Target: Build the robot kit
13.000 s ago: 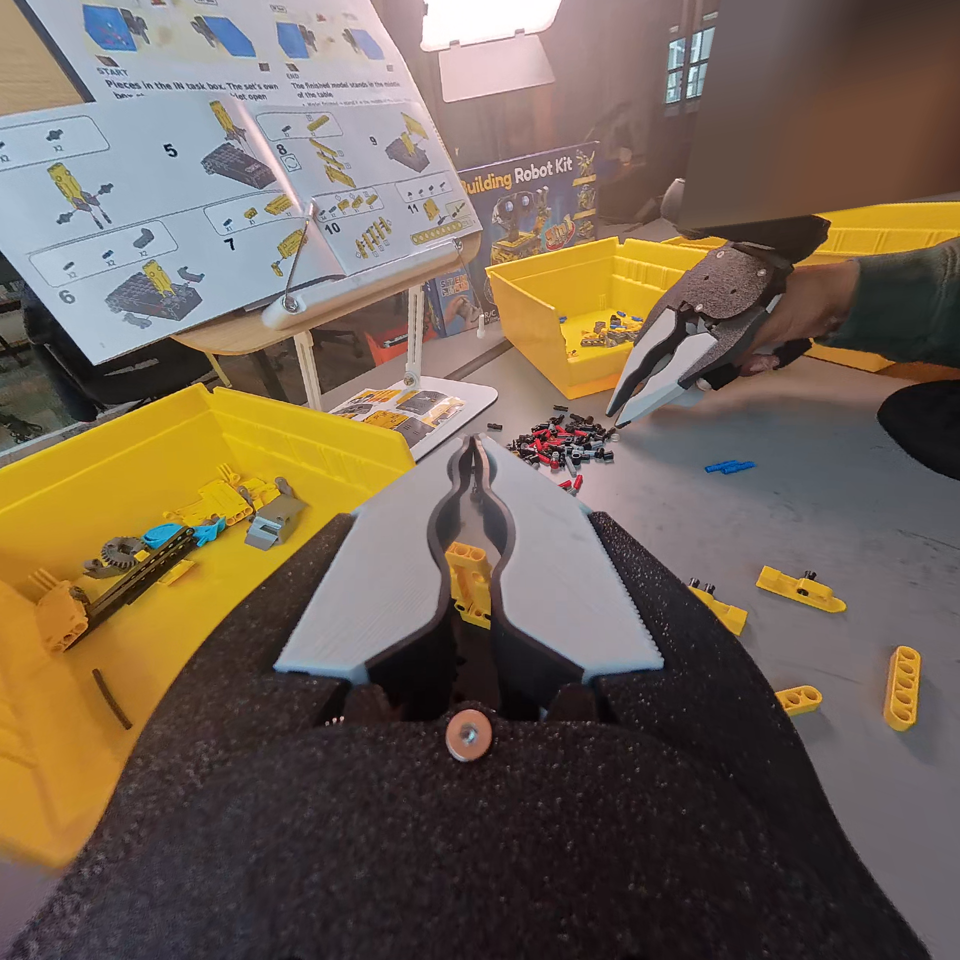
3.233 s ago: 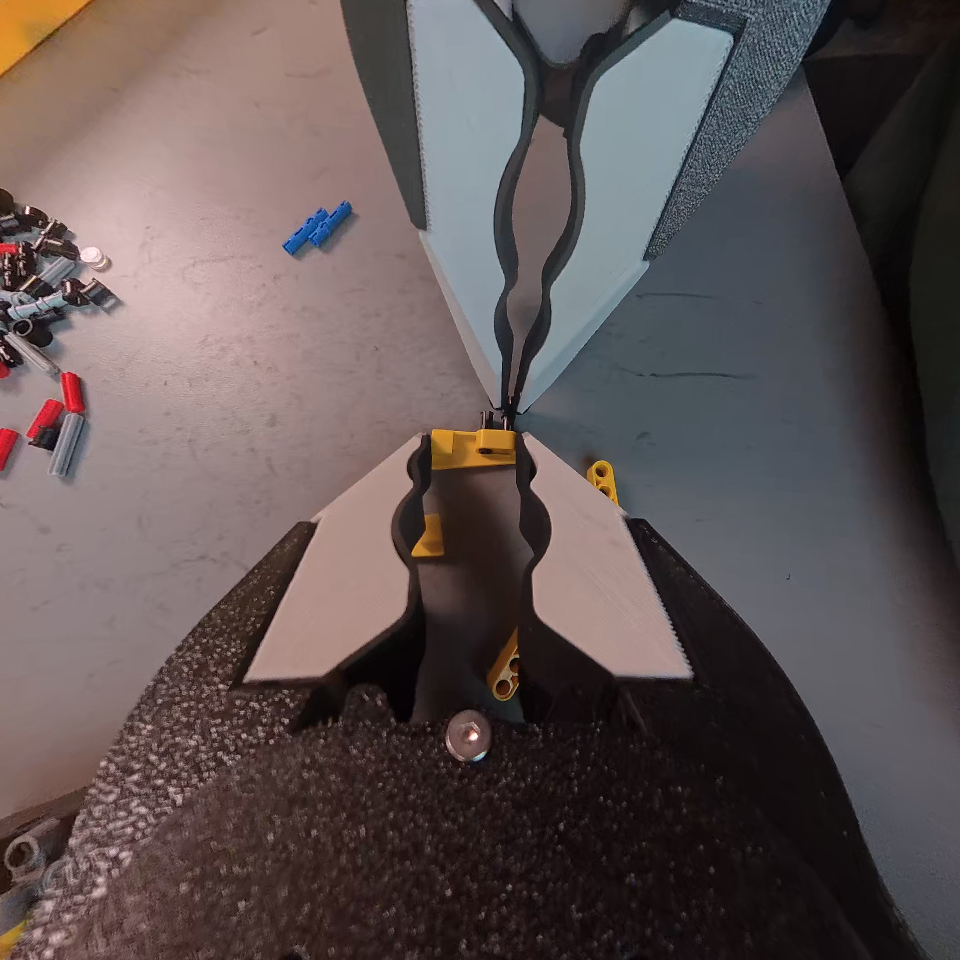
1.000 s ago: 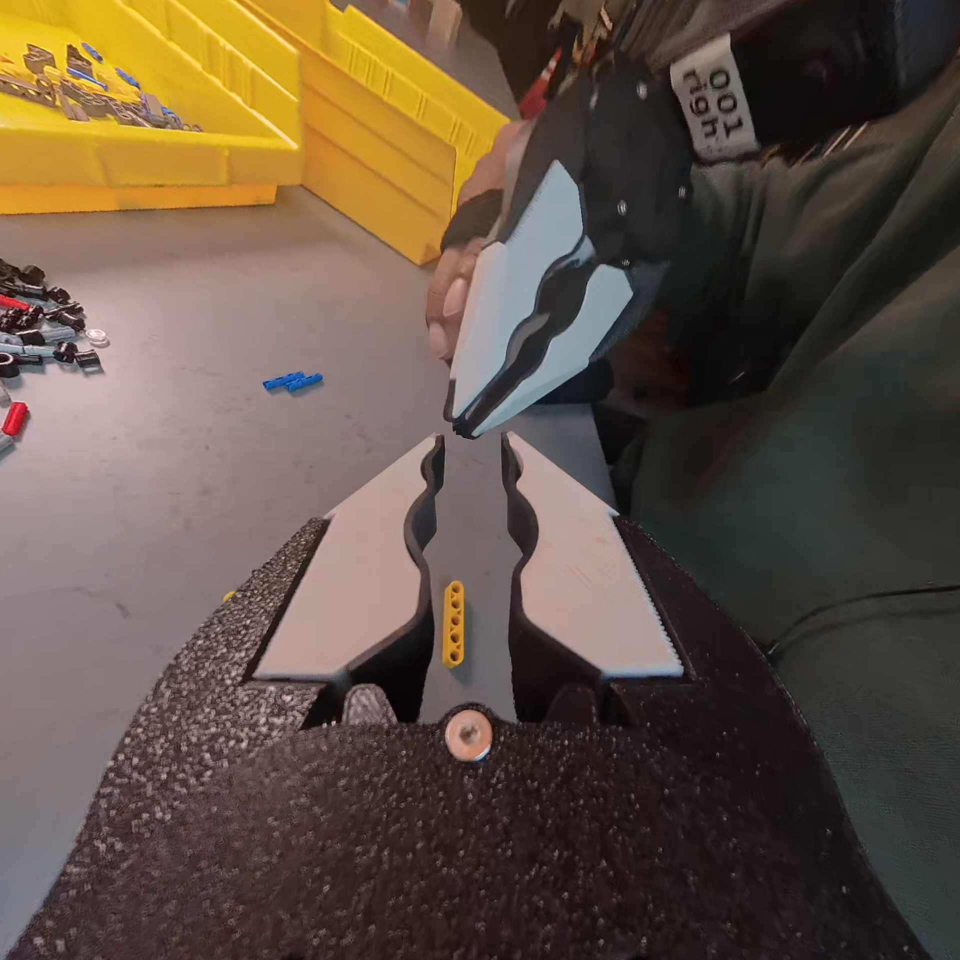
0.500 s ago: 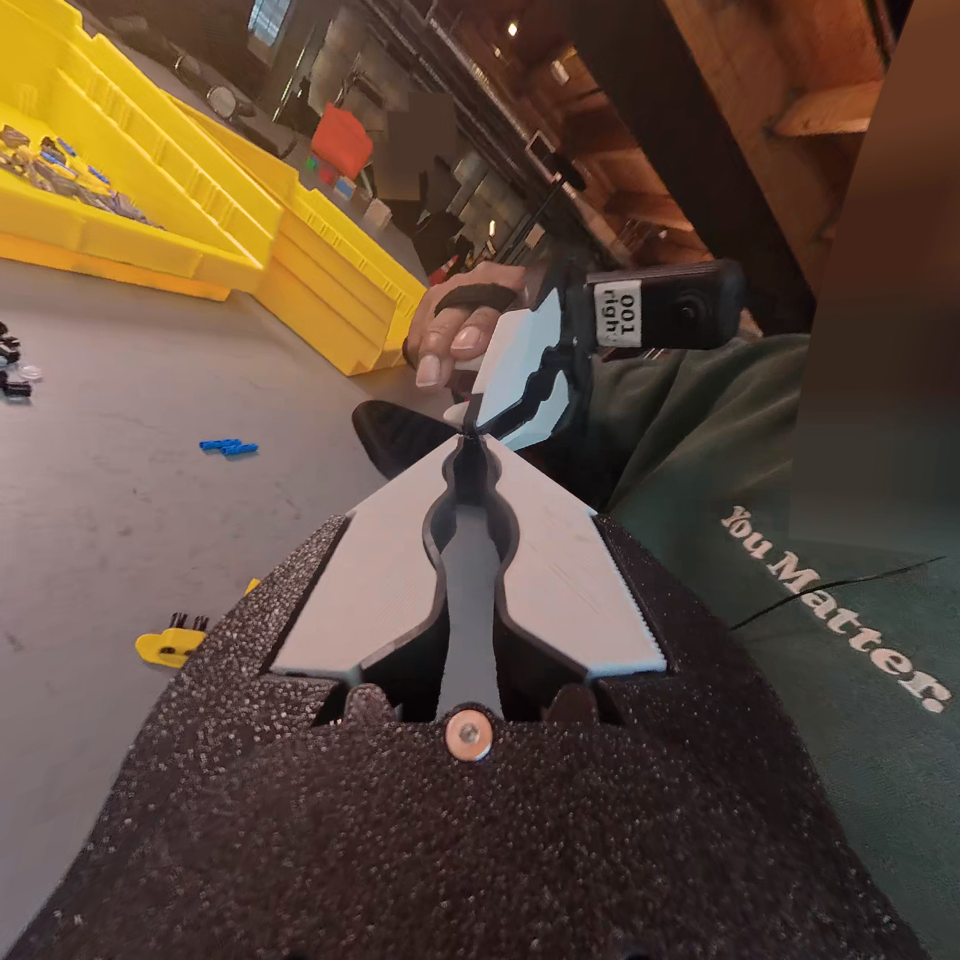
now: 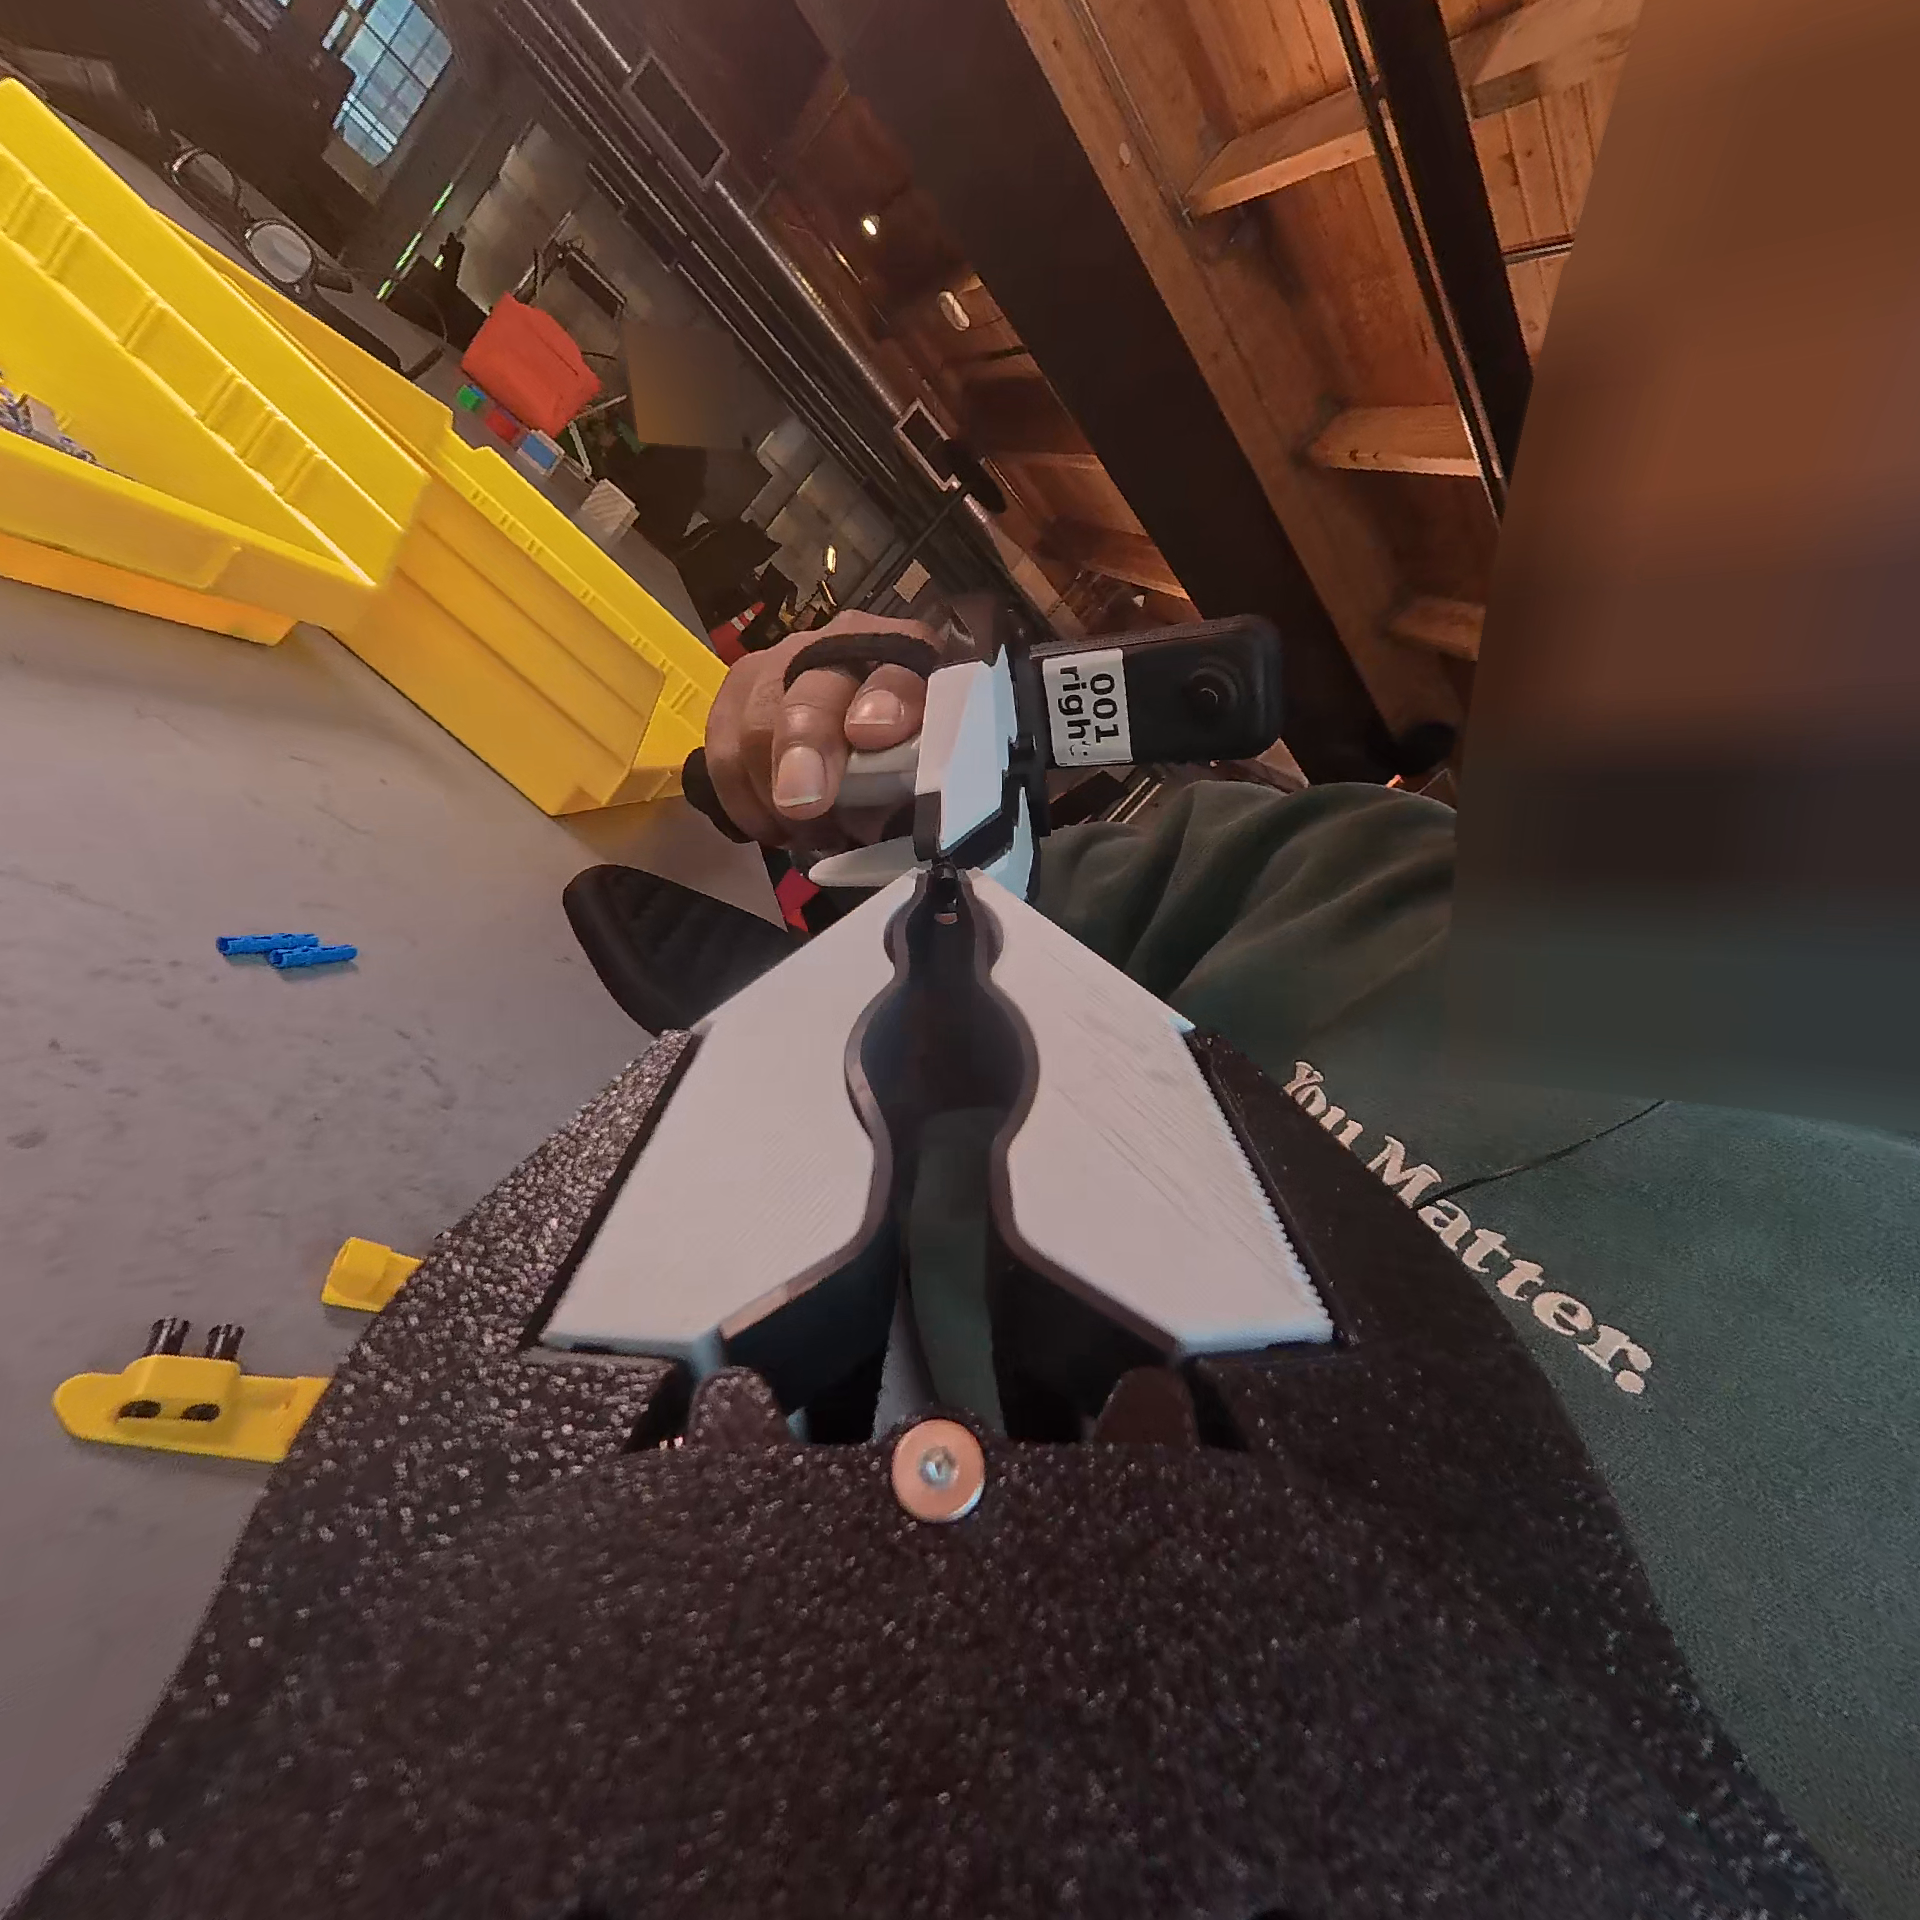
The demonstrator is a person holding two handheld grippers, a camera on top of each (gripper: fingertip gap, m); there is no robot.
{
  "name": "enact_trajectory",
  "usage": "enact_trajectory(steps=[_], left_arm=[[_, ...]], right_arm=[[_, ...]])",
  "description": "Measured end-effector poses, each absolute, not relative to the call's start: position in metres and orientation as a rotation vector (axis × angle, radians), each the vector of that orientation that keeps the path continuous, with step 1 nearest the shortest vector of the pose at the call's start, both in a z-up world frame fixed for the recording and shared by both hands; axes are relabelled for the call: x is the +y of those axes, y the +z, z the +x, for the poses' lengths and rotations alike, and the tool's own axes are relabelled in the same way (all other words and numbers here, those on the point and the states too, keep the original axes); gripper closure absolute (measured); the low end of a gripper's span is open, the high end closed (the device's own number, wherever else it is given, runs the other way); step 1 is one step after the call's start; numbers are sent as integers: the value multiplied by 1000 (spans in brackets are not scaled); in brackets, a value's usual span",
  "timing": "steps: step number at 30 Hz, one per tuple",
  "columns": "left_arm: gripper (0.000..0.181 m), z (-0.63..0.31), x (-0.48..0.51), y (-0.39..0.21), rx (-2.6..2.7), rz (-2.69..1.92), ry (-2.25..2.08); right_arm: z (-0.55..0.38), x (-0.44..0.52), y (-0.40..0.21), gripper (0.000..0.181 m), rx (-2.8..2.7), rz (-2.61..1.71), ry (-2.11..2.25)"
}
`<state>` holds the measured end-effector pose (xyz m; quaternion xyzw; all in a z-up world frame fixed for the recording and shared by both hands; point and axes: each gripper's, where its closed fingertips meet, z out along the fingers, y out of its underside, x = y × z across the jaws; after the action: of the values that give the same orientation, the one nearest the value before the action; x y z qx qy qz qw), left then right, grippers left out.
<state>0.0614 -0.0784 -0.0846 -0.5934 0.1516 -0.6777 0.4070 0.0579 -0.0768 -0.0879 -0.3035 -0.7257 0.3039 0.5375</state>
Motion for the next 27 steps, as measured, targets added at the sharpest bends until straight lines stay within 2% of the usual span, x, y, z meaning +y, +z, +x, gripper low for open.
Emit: enact_trajectory(steps=[8, 16, 21, 27], left_arm=[[178, 65, -73, -96, 401, -1562, -1639], [155, 65, -54, -194, 878, -2022, -695], [163, 74, -58, -228, 1124, -2137, -519], [167, 76, -56, -240, 1180, -2173, -437]], right_arm=[[60, -73, -97, 177, -1745, -784, 789], [87, -11, -130, 177, -1636, -1074, 879], [94, 1, -153, 177, -1620, -1135, 891], [101, 5, -155, 177, -1619, -1145, 922]])
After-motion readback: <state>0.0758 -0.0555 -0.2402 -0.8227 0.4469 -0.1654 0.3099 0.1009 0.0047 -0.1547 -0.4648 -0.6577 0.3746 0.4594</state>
